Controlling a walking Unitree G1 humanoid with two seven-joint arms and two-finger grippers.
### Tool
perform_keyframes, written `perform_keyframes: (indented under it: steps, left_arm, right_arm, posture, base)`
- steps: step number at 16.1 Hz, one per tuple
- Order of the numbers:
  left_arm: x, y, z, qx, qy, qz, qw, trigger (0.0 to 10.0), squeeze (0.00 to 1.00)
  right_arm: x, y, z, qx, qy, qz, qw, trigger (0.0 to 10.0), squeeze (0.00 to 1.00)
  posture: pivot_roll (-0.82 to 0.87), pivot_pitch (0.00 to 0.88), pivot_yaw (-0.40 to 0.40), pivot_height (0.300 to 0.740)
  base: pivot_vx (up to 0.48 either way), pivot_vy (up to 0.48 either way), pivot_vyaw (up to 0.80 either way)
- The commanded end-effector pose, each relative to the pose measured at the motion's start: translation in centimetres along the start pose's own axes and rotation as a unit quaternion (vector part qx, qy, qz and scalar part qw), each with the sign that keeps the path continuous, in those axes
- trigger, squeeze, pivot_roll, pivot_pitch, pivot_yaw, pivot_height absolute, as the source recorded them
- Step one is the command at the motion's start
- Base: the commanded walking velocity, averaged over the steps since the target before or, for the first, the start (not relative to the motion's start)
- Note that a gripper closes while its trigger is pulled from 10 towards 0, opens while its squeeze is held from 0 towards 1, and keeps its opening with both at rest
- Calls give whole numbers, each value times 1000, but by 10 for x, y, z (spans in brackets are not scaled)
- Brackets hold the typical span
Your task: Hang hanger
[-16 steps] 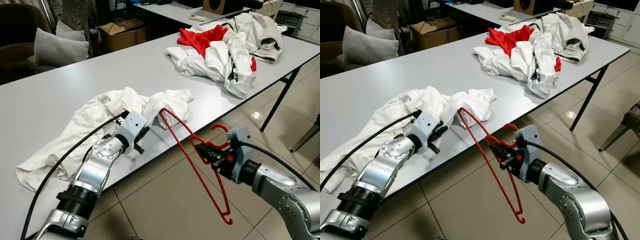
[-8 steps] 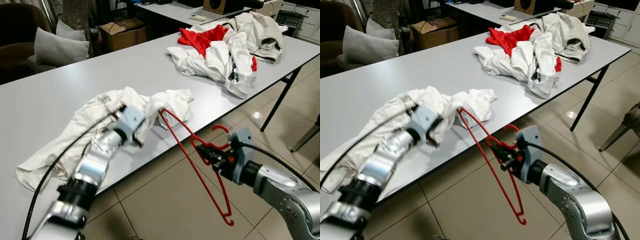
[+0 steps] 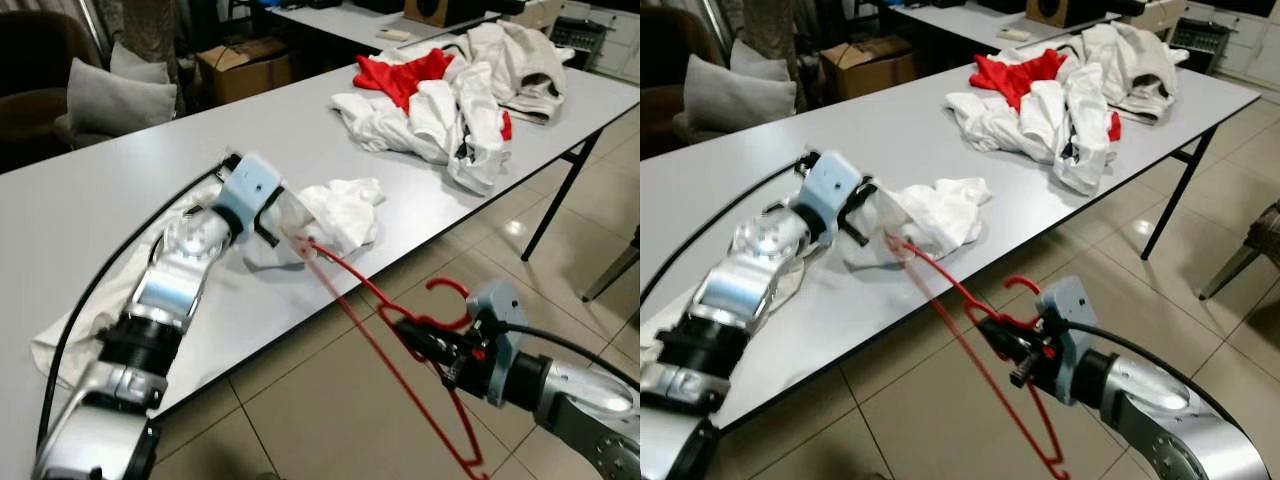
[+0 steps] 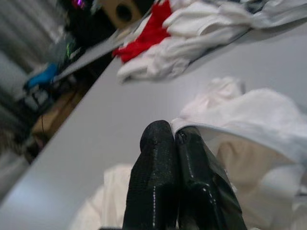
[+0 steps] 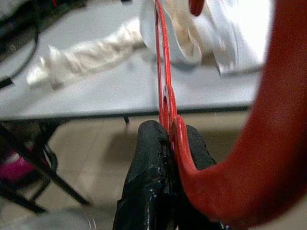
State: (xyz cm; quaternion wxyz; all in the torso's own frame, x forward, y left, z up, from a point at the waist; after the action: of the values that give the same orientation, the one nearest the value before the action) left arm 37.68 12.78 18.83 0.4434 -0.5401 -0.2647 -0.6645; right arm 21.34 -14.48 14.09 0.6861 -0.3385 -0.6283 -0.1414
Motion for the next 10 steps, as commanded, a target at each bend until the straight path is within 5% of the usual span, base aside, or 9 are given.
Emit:
perform_keyframes:
  steps: [1,10]
  left_arm:
    - [5,0,-2,-12,27,-1,1000,0,0]
    - [10,-8,-11,-45,66,-1,997,0,0]
  right_arm:
    - [13,2,-1,-5,-12,-26,1000,10000,0]
    - [3,25,-21,-34,16,5,999,10000,0]
  posture:
    - [-215,0,103,740]
    - [-189,0,78,740]
  base:
    - [0,0,0]
    - [0,0,0]
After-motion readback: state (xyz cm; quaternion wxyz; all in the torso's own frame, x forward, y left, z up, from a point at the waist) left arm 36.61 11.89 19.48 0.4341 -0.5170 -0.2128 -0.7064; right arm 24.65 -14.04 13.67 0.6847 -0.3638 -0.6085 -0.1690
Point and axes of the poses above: a point about 5 cm out from each wrist's last joint towards the gripper, its own y axis pointing out of the wrist towards the gripper, its own x axis along the axis of the wrist's last joint, z = x × y, the point moved 2 cm from there along y, pointing out of the wrist towards the gripper, and after that the axes turned 15 degrees about -y, right-handed, at the moved point
